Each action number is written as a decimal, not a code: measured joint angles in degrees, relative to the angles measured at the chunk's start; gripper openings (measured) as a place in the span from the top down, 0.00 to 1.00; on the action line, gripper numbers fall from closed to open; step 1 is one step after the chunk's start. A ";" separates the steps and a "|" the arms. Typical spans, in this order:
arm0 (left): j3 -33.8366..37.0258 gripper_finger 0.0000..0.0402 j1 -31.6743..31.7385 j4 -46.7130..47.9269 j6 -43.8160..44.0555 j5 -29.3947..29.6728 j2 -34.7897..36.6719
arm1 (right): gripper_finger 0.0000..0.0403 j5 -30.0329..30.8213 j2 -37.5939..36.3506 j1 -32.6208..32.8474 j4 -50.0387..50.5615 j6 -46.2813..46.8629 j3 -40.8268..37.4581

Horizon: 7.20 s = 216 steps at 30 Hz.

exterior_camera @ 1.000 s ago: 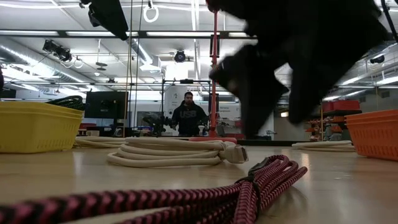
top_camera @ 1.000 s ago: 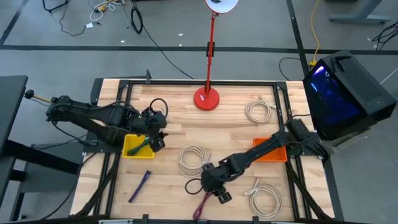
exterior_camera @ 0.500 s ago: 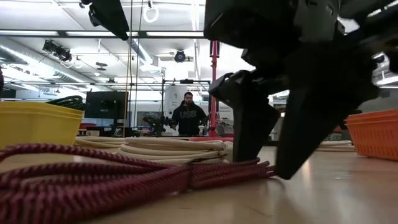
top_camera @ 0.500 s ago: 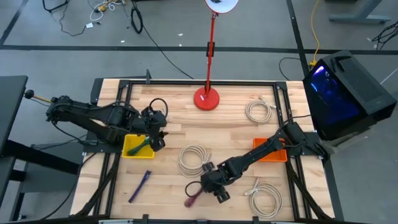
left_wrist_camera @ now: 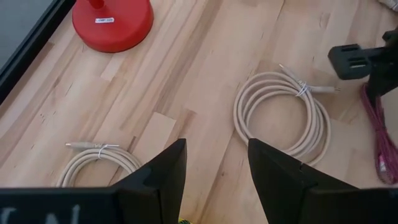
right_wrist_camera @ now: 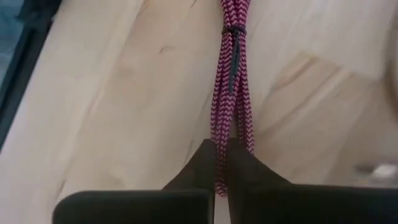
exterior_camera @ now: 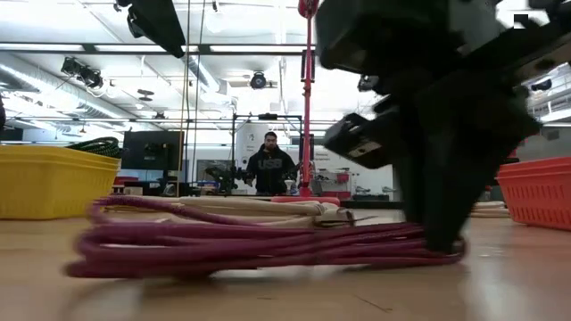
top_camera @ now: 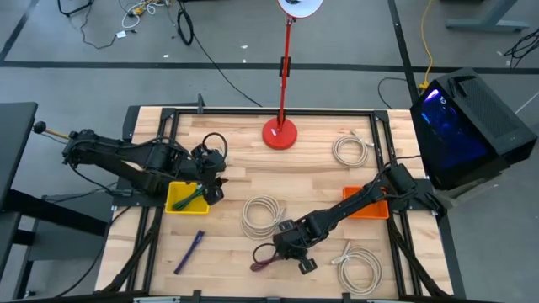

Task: Pick & Place USB Port
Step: Put the black and pink charger cable into the yellow bin, then put the black and blue charger cable into the yellow bin

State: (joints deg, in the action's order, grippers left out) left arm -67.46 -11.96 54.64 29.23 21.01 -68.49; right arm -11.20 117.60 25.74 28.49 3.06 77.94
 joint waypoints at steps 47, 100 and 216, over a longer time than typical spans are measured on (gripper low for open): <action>0.02 0.56 1.60 -54.58 -17.93 11.61 -0.02 | 0.99 34.29 -37.32 -15.04 -14.65 5.45 0.12; 0.07 0.89 9.29 -22.22 -6.00 5.79 0.00 | 0.74 37.76 -37.28 -15.81 -10.16 5.09 0.21; 6.01 0.57 -40.31 11.92 69.45 -19.16 -5.14 | 0.74 37.27 -37.33 -17.46 -5.36 7.62 0.12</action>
State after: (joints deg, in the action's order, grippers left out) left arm -61.45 -52.27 66.57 98.68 1.85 -73.63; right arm 26.06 80.27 8.27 23.14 10.69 78.06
